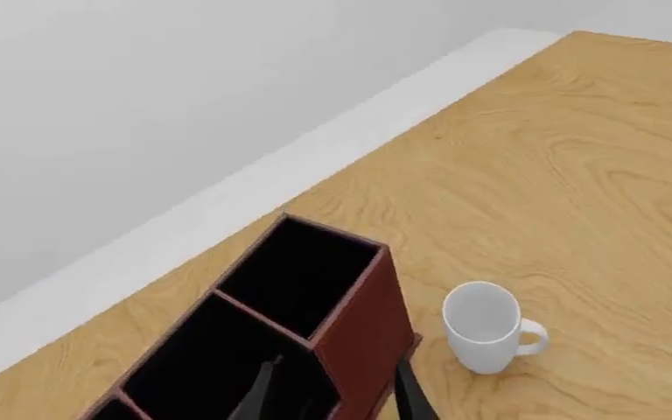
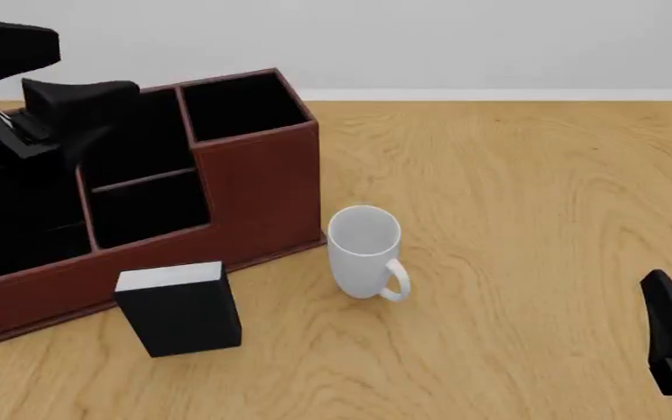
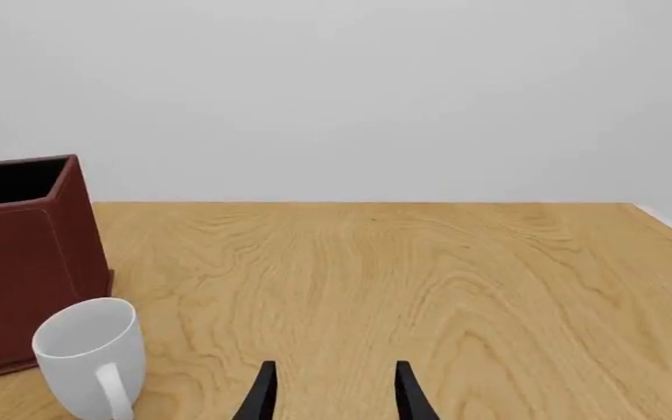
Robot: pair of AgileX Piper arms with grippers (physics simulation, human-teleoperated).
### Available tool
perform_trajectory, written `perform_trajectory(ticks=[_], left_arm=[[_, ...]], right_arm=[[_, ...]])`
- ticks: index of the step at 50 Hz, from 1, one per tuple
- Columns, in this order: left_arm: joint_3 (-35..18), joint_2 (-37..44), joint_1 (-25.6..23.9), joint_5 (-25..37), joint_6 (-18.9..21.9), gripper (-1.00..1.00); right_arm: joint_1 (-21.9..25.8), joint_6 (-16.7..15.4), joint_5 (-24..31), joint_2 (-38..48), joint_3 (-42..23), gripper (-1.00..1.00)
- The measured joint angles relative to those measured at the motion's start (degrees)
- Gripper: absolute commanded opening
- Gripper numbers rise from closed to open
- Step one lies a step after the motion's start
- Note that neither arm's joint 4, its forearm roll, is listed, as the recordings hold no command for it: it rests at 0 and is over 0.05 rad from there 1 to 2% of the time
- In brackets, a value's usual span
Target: Pick up the book and place it in the front compartment of the caddy.
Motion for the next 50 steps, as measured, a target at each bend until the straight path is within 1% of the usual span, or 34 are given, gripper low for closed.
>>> perform_trajectory(ticks=[8, 15, 27, 34, 38, 50], left_arm=[[-8.3, 5.4, -3.0, 10.4, 3.0, 1.0], [-14.3, 9.3, -5.0, 18.8, 5.3, 1.0], [-21.6, 15.5, -6.8, 31.6, 8.5, 1.0], [-23.5, 18.1, -8.3, 38.5, 10.3, 1.0], [-23.9, 19.0, -9.0, 41.3, 12.1, 1.0], [-21.0, 19.3, -9.2, 45.3, 18.8, 1.0]], right_arm=[[0.0, 0.0, -0.1, 0.0, 0.0, 1.0], [0.0, 0.0, -0.1, 0.0, 0.1, 1.0], [-0.1, 0.0, -0.1, 0.0, 0.1, 1.0], [-0.1, 0.0, 0.0, 0.0, 0.0, 1.0], [-0.1, 0.0, 0.0, 0.0, 0.0, 1.0], [-0.1, 0.0, 0.0, 0.0, 0.0, 1.0]])
